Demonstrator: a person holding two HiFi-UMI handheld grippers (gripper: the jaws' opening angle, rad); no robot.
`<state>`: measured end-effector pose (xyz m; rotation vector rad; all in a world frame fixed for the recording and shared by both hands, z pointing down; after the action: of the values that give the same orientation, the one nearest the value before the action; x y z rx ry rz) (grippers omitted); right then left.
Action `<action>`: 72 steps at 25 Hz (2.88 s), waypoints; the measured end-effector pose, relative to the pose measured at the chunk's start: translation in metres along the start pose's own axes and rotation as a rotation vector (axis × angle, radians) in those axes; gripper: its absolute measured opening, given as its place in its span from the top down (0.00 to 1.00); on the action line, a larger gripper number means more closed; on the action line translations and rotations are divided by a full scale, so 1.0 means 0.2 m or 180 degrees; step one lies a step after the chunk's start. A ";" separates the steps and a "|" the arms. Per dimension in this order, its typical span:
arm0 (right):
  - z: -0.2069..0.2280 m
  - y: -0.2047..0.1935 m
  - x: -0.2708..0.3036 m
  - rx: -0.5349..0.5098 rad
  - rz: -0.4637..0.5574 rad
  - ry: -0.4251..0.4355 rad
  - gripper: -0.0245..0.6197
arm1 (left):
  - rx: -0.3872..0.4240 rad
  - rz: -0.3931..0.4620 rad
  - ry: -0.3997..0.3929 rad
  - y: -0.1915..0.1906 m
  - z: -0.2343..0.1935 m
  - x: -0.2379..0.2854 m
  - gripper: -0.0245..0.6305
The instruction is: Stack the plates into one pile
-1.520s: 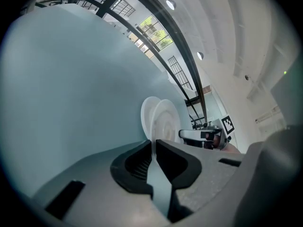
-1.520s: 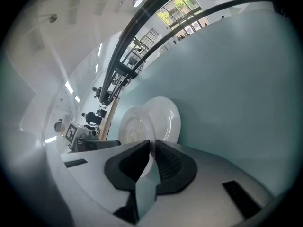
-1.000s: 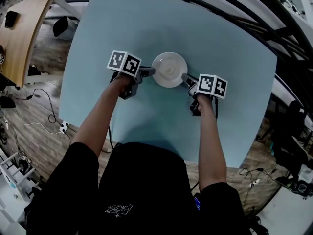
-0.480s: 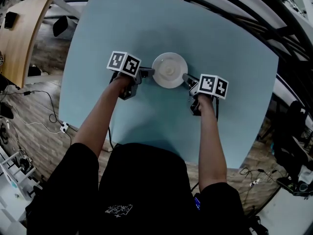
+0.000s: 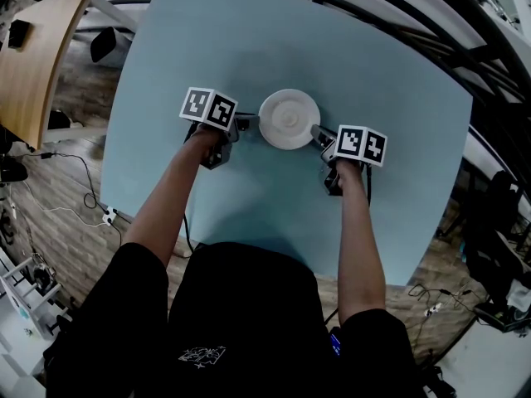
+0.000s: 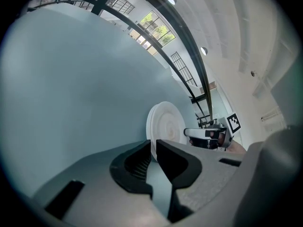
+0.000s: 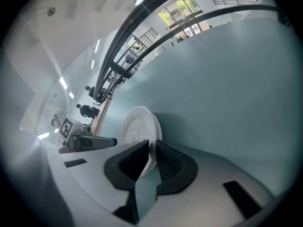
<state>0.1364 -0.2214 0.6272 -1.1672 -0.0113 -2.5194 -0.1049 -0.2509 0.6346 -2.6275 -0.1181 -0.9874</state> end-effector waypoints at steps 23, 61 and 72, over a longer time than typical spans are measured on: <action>-0.11 0.00 0.02 -0.0818 -0.0079 -0.0607 0.81 | 0.0178 0.0161 0.0224 -0.06 0.09 -0.10 0.90; -0.37 -0.34 -1.06 -0.1353 0.1652 0.0284 0.95 | 0.1214 0.1704 0.1112 -0.38 1.01 -0.52 0.95; -0.54 -0.40 -1.34 -0.1749 0.2178 0.0312 0.95 | 0.1606 0.2237 0.1237 -0.41 1.24 -0.72 0.95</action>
<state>0.1891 -0.0776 0.3700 -0.9871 0.9820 -1.9878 -0.0739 -0.0865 0.3894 -1.7673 0.5376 -1.0051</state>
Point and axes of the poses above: the fingertips, and each gripper's own axes: x forward along the fingers, z to its right, y out of its top, the point moved 7 cm from there along -x, backward along the fingers, and after that the axes turned 8 degrees about x, right-handed, at the moved point
